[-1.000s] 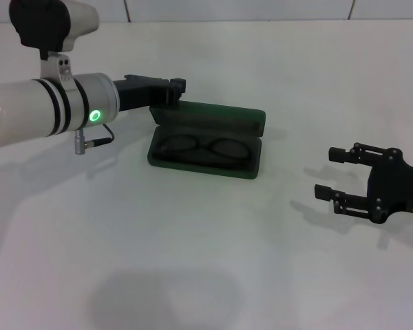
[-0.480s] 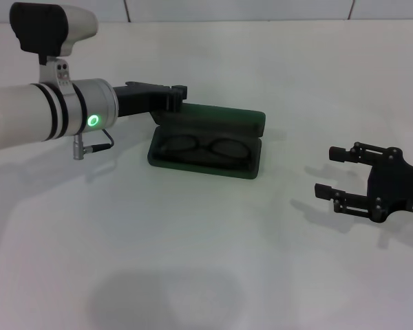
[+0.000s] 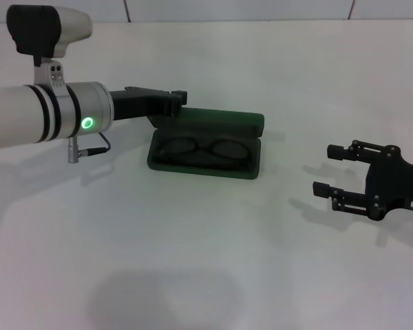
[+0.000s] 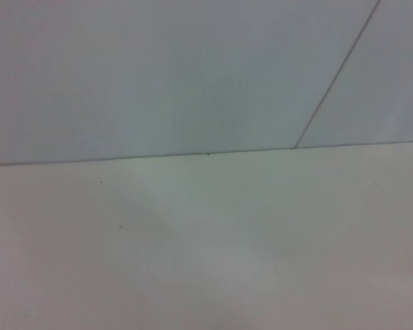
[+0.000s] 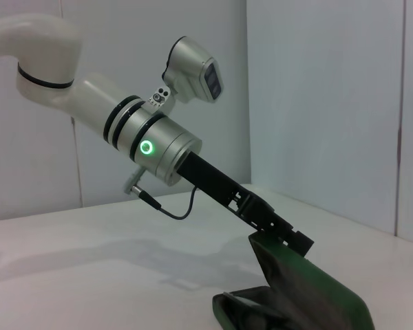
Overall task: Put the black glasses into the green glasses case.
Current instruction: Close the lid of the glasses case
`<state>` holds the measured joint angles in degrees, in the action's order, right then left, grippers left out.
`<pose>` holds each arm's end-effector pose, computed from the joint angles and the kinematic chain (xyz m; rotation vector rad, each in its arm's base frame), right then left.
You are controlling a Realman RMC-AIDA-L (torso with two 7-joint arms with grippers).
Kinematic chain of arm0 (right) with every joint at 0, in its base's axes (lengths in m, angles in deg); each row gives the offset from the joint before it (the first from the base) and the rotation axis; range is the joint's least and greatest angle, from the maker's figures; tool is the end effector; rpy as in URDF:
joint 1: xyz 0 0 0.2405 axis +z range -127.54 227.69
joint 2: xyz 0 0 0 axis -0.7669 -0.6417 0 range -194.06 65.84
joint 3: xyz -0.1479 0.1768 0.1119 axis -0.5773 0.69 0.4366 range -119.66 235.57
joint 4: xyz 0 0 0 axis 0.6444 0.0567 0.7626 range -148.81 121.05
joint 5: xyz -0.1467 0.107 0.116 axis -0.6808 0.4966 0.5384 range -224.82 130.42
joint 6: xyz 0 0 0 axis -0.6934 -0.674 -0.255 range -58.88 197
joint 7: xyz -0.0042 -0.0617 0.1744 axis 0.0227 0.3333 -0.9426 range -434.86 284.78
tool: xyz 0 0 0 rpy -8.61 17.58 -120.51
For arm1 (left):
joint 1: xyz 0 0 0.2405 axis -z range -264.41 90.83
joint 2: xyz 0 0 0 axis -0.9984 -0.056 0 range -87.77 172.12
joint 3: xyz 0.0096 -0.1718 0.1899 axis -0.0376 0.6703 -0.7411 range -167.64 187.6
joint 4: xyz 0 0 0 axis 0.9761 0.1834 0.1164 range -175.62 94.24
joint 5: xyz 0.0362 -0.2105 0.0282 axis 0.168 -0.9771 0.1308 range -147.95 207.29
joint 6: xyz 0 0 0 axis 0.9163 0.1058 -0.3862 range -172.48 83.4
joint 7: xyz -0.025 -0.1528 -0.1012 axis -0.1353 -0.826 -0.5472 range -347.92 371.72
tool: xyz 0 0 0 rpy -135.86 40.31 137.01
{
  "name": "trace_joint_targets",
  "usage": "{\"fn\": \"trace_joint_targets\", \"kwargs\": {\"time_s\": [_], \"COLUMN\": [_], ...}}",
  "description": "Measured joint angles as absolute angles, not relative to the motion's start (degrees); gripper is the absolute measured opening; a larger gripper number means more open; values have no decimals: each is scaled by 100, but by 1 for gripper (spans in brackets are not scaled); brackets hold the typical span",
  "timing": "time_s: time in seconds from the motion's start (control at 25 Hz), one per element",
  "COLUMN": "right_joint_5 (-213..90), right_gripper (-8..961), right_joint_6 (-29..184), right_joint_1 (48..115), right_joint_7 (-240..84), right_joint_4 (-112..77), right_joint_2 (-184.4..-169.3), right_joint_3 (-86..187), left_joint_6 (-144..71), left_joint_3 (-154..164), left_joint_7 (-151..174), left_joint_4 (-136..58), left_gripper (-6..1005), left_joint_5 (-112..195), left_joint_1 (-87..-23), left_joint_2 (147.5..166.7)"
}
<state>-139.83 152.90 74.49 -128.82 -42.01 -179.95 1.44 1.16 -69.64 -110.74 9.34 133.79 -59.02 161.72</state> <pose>0.2676 0.3276 -0.0499 -2.6503 0.2555 0.7400 -0.2285 0.4170 -0.0789 -2.3242 -1.1334 -0.4473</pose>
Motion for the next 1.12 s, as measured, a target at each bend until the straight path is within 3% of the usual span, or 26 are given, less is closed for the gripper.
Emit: {"fn": "trace_joint_targets", "kwargs": {"time_s": [1.12], "right_joint_5": [-13983], "right_gripper": [692], "right_joint_6": [15291], "right_joint_1": [7460], "right_joint_7": [-12883], "right_joint_4": [-4201], "right_joint_2": [-17994], "right_joint_3": [144], "left_joint_6": [417], "left_joint_3": [-6956], "left_joint_7": [-11010], "left_joint_4": [887], "left_gripper": [130], "left_joint_5": [13393], "left_joint_1": [-6049], "left_joint_2": [16164]}}
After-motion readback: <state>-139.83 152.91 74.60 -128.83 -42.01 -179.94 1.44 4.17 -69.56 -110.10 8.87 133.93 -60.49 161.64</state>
